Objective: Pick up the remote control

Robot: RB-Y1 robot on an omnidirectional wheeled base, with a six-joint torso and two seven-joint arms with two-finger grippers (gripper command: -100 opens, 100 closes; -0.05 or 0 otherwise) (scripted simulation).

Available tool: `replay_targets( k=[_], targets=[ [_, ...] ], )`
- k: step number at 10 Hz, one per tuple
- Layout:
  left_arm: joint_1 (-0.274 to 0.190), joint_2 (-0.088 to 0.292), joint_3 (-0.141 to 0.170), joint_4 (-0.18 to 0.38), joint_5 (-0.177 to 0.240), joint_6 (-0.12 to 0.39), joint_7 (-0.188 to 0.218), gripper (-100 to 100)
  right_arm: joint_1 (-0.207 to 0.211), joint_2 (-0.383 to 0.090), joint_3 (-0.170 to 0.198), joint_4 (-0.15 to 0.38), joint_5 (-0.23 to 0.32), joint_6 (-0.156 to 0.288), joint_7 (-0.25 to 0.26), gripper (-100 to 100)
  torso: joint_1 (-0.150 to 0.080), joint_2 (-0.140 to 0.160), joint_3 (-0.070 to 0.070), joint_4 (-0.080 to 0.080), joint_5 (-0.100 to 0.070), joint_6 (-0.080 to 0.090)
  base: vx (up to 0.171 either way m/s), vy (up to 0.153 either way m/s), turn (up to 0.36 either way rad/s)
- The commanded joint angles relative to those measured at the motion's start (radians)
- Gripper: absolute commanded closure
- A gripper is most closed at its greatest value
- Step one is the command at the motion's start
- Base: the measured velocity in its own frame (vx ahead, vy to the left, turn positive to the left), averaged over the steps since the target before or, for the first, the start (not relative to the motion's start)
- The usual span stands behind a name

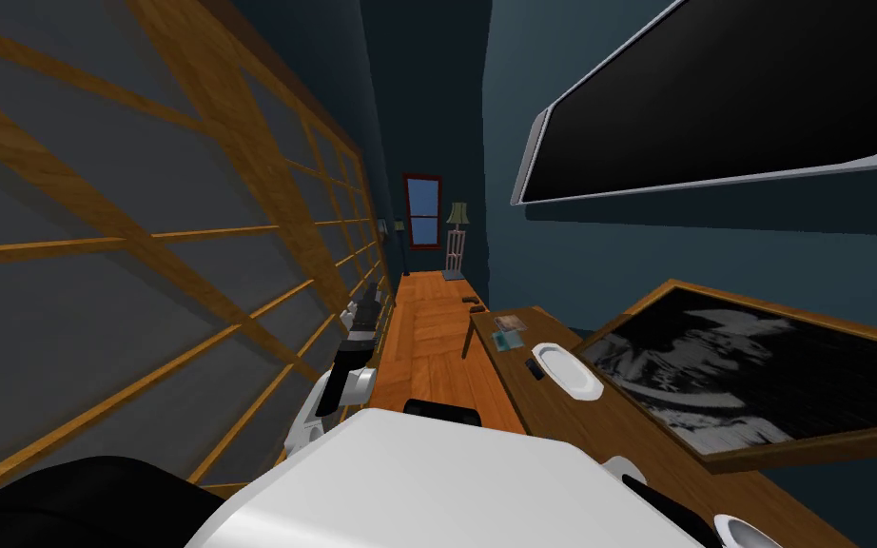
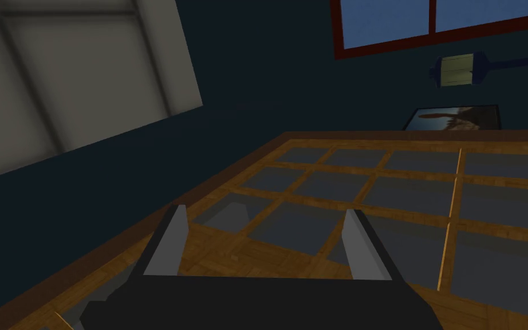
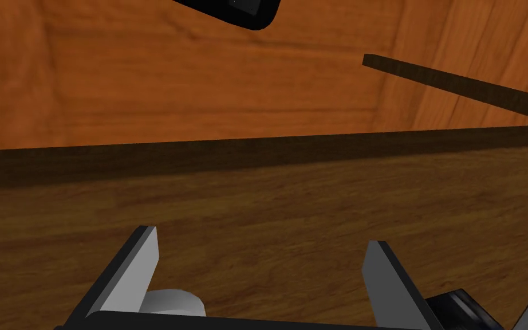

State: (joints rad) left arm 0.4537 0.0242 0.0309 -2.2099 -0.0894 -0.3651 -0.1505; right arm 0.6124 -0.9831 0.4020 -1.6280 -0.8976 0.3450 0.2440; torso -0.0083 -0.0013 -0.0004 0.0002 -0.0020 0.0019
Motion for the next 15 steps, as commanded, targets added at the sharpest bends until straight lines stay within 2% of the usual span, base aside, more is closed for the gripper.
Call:
replay_targets(
  k=[1,3,5,6,11,14,15],
  targets=[
    [0.000,0.000,0.000,0.000,0.000,0.000,0.000,0,0.000,-0.031,0.024,0.041,-0.050,0.020,-0.003,-100,0.000,0.000,0.000,0.000,0.000,0.000,-0.049,-0.049,0.221],
    [0.000,0.000,0.000,0.000,0.000,0.000,0.000,0,0.000,-0.031,0.024,0.041,-0.062,0.020,-0.003,-100,0.002,-0.001,0.000,0.000,0.000,0.000,-0.028,-0.022,0.045],
    [0.000,0.000,0.000,0.000,0.000,0.000,0.000,0,-0.004,-0.073,0.054,0.100,-0.128,0.057,-0.015,-100,0.003,-0.002,-0.001,0.000,0.001,-0.001,-0.029,-0.038,0.287],
    [0.000,0.000,0.000,0.000,0.000,0.000,0.000,0,-0.004,-0.073,0.054,0.100,-0.143,0.057,-0.015,-100,0.001,-0.002,-0.001,0.000,0.001,-0.001,-0.027,-0.064,0.141],
    [0.000,0.000,0.000,0.000,0.000,0.000,0.000,0,-0.026,-0.139,0.112,0.212,-0.292,0.114,-0.042,-100,-0.003,-0.005,-0.003,-0.001,0.000,0.000,0.001,-0.083,0.242],
    [0.000,0.000,0.000,0.000,0.000,0.000,0.000,0,-0.036,-0.144,0.140,0.257,-0.349,0.132,-0.056,-100,-0.002,-0.005,-0.003,-0.001,-0.001,0.000,0.006,-0.097,0.137],
    [0.000,0.000,0.000,0.000,0.000,0.000,0.000,0,-0.032,-0.147,0.132,0.242,-0.332,0.128,-0.057,-100,-0.002,-0.005,-0.003,-0.001,-0.001,0.000,-0.003,-0.050,0.033]
  ],
)
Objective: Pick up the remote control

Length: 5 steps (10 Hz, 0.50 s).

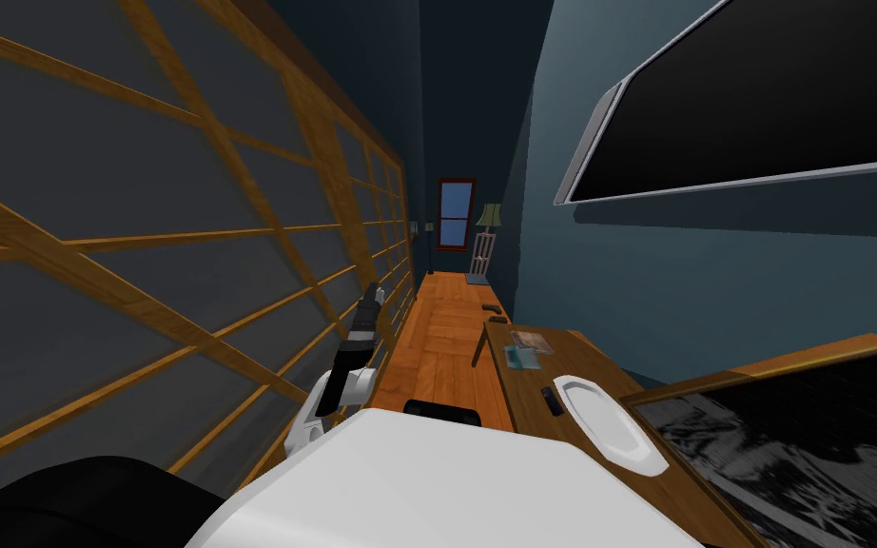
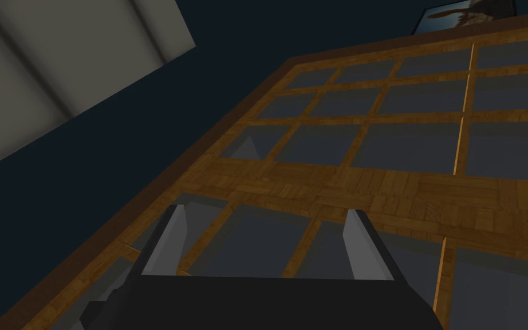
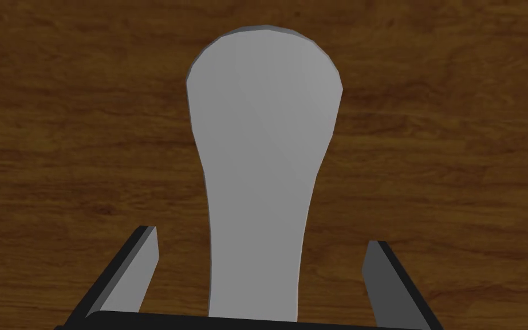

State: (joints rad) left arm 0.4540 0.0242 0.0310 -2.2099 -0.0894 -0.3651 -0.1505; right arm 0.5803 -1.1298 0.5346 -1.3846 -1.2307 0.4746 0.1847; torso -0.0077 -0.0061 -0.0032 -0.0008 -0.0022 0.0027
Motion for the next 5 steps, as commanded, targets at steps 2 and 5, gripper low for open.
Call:
replay_targets(
  k=[2,5],
  targets=[
    [0.000,0.000,0.000,0.000,0.000,0.000,0.000,0,-0.009,0.035,0.000,0.026,0.027,-0.005,0.000,-100,0.003,0.000,0.000,0.000,0.001,0.000,-0.002,-0.012,0.011],
    [0.000,0.000,0.000,0.000,0.000,0.000,0.000,0,-0.023,0.088,0.000,0.066,0.067,-0.013,0.000,-100,0.003,0.000,0.000,0.000,0.001,0.000,-0.005,-0.021,0.018]
  ],
)
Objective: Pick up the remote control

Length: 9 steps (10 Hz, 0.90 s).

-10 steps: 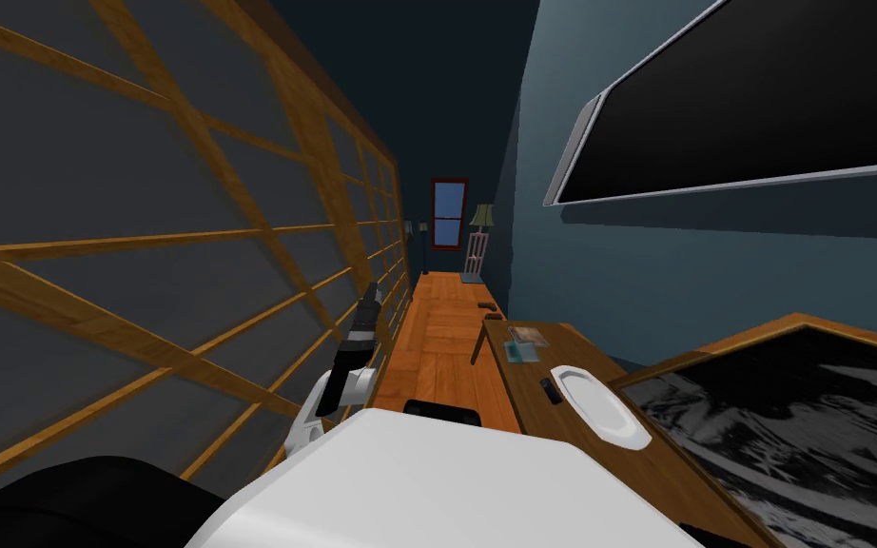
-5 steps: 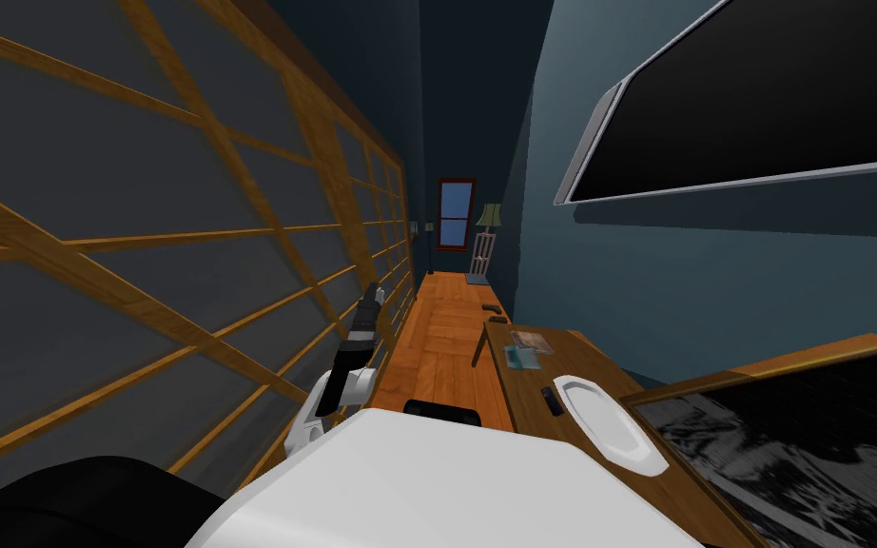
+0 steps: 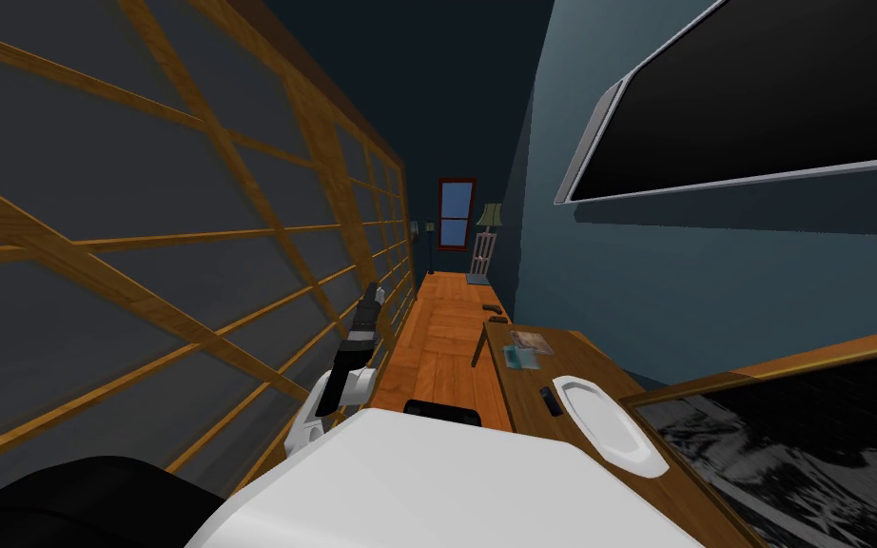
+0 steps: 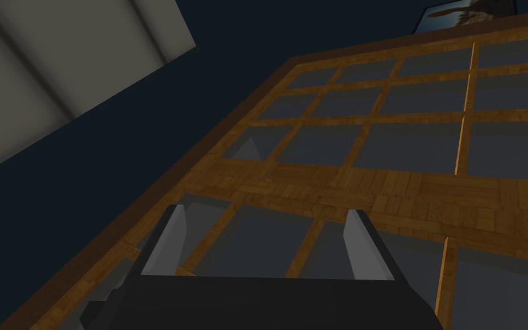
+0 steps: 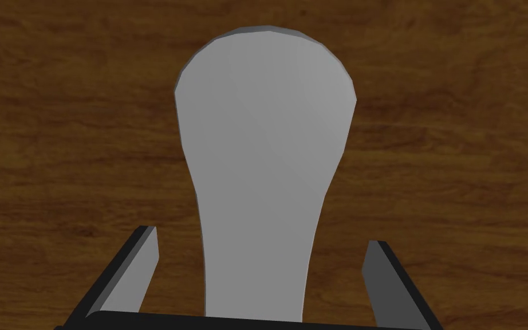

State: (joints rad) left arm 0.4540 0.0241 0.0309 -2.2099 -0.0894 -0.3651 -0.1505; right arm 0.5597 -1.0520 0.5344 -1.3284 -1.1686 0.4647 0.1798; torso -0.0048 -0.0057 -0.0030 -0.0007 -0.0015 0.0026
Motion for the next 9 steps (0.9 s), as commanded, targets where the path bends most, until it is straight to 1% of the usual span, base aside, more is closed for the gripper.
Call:
replay_targets(
  k=[1,2,6,7,8,9],
  targets=[
    [0.000,0.000,0.000,0.000,0.000,0.000,0.000,0,0.000,0.000,0.000,0.000,0.000,0.000,0.000,-100,0.000,0.000,0.000,0.000,0.000,0.000,-0.001,-0.008,0.004],
    [0.000,0.000,0.000,0.000,0.000,0.000,0.000,0,0.000,0.002,0.000,0.002,0.001,-0.001,0.001,100,0.001,0.000,0.000,0.000,0.000,0.000,0.000,0.000,0.000],
    [0.000,0.000,0.000,0.000,0.000,0.000,0.000,0,0.000,0.001,0.000,0.002,0.001,-0.001,0.001,100,0.001,-0.001,0.000,0.000,0.000,0.000,0.000,0.000,0.000],
    [0.000,0.000,0.000,0.000,0.000,0.000,0.000,0,0.000,0.001,0.000,0.002,0.001,-0.001,0.001,0,0.001,-0.001,0.000,0.000,0.000,0.000,0.000,0.000,0.000],
    [0.000,0.000,0.000,0.000,0.000,0.000,0.000,0,0.009,-0.034,0.000,-0.023,-0.029,0.003,0.005,100,0.001,-0.001,0.000,0.000,0.000,0.000,0.004,0.018,-0.018],
    [0.000,0.000,0.000,0.000,0.000,0.000,0.000,0,0.014,-0.051,0.000,-0.036,-0.042,0.006,0.005,100,0.002,-0.001,0.000,0.000,0.001,0.000,0.007,0.023,-0.034]
  ],
)
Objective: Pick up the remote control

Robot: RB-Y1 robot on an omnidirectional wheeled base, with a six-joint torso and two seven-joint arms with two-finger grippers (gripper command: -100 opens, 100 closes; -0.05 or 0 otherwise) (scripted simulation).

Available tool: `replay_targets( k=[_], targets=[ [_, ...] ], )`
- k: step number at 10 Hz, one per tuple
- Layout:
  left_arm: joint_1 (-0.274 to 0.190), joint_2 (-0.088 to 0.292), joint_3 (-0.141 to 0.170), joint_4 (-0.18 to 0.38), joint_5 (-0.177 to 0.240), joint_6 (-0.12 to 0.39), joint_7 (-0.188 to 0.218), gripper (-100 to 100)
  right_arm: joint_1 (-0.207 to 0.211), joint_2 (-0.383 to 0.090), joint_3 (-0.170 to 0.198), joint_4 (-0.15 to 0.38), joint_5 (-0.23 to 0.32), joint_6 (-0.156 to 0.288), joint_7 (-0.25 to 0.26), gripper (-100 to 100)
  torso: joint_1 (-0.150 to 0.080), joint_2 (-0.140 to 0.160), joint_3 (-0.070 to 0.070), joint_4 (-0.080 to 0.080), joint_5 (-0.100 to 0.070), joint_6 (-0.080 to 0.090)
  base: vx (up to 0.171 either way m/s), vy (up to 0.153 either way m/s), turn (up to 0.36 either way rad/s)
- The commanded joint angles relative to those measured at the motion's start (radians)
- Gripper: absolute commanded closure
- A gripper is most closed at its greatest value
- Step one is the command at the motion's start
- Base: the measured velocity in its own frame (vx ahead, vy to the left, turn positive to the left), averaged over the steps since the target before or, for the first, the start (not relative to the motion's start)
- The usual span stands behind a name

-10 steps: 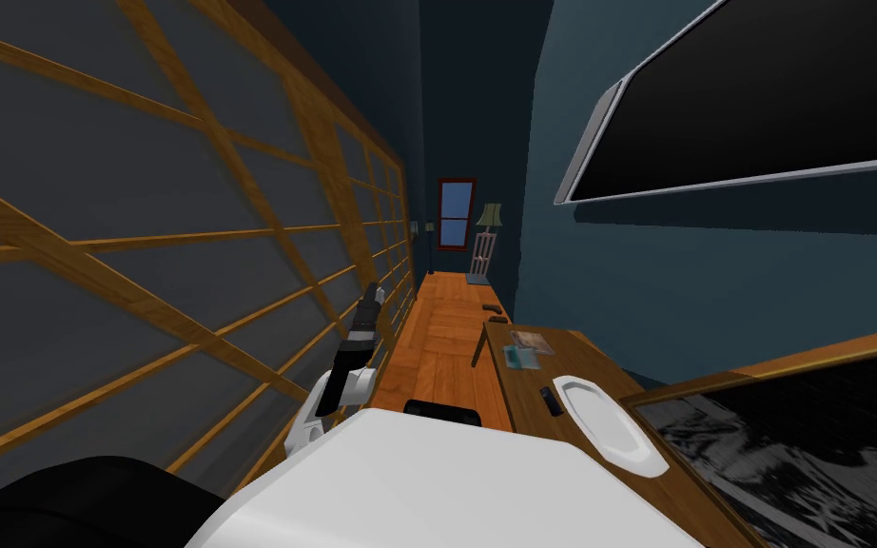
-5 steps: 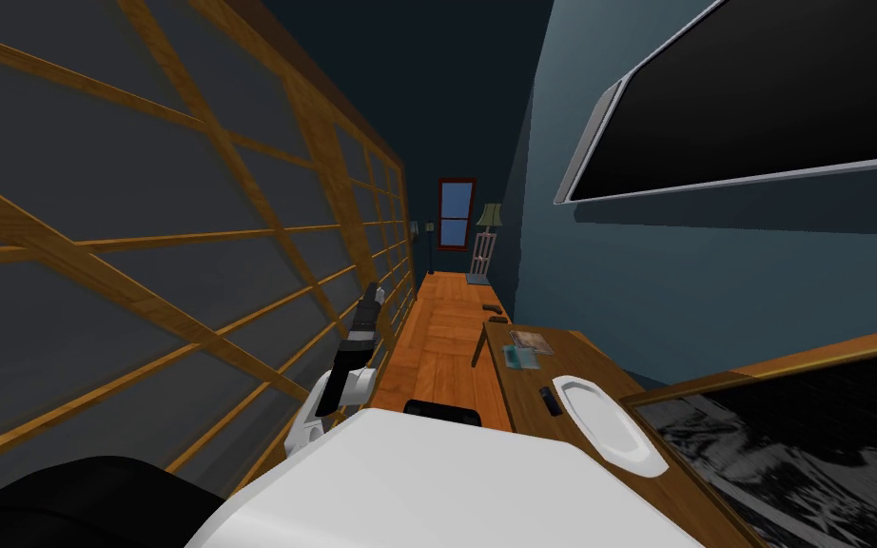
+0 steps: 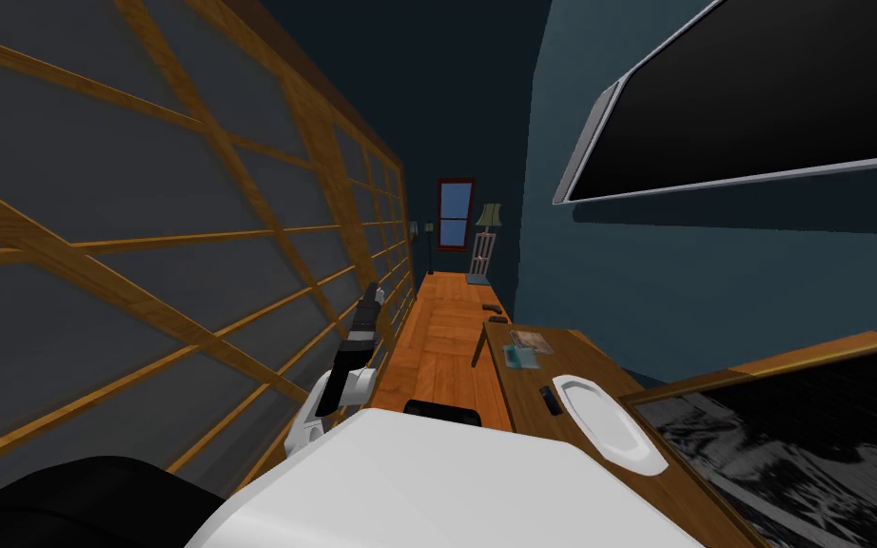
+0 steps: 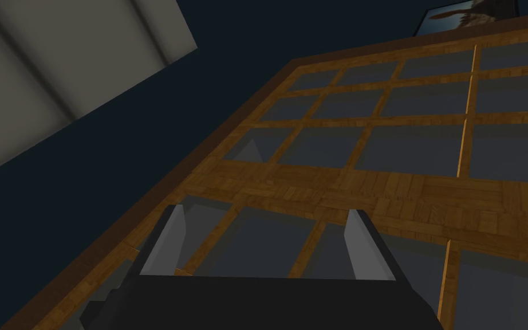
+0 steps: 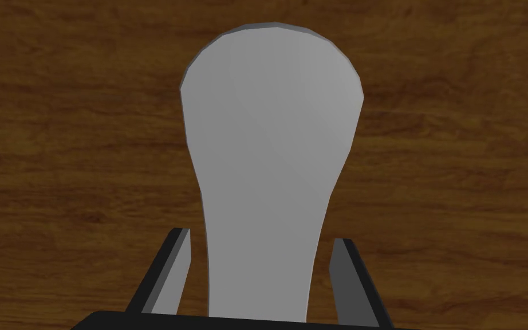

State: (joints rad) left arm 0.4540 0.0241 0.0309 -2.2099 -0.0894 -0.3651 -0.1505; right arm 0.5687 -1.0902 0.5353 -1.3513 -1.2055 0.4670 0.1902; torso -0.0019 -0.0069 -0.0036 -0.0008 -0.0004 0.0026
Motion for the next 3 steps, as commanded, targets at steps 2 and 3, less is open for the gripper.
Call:
replay_targets(
  k=[2,3],
  targets=[
    [0.000,0.000,0.000,0.000,0.000,0.000,0.000,0,0.006,-0.021,-0.001,-0.017,-0.013,0.004,-0.002,100,0.000,0.000,0.000,0.000,0.000,0.000,0.004,0.018,-0.013],
    [0.000,0.000,0.000,0.000,0.000,0.000,0.000,0,0.006,-0.023,-0.002,-0.020,-0.015,0.006,-0.003,0,0.000,0.000,0.000,0.000,0.000,0.000,0.000,0.000,0.000]
  ],
)
